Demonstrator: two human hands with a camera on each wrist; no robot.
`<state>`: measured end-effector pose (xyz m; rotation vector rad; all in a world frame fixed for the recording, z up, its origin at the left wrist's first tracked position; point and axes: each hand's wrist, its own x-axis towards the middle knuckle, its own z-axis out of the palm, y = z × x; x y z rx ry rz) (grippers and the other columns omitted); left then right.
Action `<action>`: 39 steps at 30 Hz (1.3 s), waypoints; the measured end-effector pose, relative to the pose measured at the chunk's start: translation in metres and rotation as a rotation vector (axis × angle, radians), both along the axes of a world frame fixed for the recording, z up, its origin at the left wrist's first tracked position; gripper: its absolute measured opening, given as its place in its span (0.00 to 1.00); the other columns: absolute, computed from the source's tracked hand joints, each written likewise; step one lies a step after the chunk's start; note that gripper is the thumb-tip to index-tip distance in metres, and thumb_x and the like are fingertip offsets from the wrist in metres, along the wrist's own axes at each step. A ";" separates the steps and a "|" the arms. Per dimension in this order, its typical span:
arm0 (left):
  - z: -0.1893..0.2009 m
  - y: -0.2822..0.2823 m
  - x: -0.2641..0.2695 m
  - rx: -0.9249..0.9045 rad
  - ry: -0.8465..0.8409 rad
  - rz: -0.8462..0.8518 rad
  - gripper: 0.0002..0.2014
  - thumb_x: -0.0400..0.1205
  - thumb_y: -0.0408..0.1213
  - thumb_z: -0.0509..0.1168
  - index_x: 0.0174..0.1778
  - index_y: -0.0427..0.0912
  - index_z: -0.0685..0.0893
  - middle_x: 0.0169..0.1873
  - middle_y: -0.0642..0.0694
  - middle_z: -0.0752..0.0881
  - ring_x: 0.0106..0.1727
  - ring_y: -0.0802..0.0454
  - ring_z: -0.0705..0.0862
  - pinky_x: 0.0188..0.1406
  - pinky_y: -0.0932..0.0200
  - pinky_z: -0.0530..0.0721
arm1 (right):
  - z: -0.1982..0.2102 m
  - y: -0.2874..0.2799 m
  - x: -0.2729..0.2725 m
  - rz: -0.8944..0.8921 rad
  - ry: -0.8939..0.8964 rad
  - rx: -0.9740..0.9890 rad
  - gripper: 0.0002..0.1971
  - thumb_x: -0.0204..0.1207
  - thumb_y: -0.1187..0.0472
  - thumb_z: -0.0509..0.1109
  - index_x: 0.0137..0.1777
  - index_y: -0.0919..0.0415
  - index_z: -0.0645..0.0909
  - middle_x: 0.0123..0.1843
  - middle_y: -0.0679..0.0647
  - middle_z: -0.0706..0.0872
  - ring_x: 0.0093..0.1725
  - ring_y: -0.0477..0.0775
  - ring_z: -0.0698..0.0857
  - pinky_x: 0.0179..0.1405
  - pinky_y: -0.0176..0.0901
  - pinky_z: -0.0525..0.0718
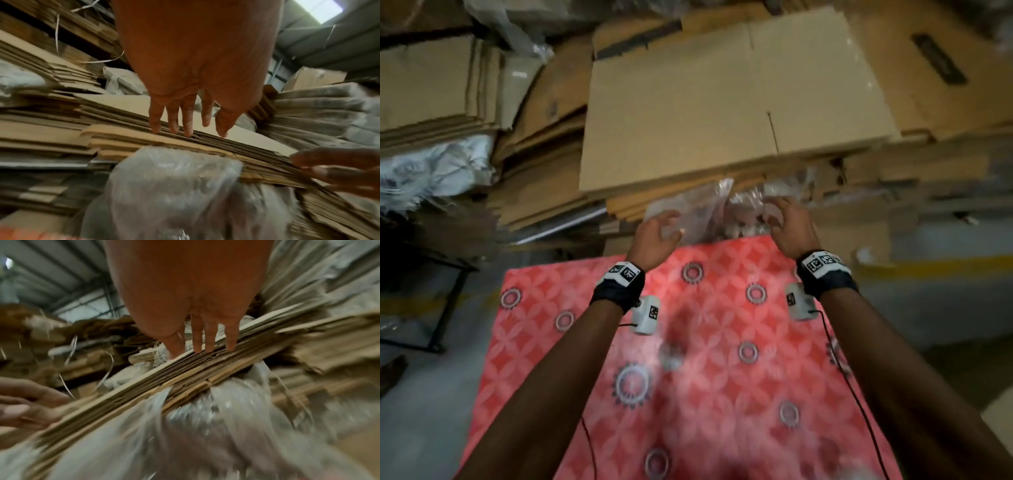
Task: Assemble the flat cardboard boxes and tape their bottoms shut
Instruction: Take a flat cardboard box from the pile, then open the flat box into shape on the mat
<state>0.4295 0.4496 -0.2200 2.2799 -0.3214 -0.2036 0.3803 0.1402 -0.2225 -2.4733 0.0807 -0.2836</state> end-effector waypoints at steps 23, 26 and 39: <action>-0.045 -0.067 -0.396 -0.232 0.169 -0.596 0.16 0.81 0.31 0.73 0.65 0.47 0.89 0.59 0.53 0.90 0.58 0.60 0.85 0.62 0.65 0.80 | -0.027 0.077 -0.563 -0.898 -0.030 0.177 0.12 0.77 0.61 0.70 0.59 0.54 0.89 0.55 0.54 0.89 0.53 0.56 0.88 0.60 0.51 0.85; -0.031 -0.099 -0.437 -0.231 0.164 -0.718 0.17 0.80 0.27 0.72 0.64 0.43 0.89 0.59 0.51 0.90 0.58 0.61 0.84 0.57 0.81 0.73 | -0.024 0.078 -0.606 -1.043 -0.084 0.208 0.09 0.79 0.64 0.73 0.58 0.54 0.89 0.56 0.54 0.88 0.54 0.56 0.87 0.60 0.48 0.84; -0.053 -0.266 -0.614 -0.083 0.235 -1.168 0.14 0.82 0.31 0.74 0.65 0.41 0.89 0.57 0.48 0.91 0.58 0.59 0.86 0.58 0.76 0.82 | -0.057 0.021 -0.820 -1.540 -0.169 0.251 0.09 0.81 0.66 0.73 0.59 0.57 0.86 0.59 0.56 0.87 0.55 0.57 0.87 0.58 0.56 0.87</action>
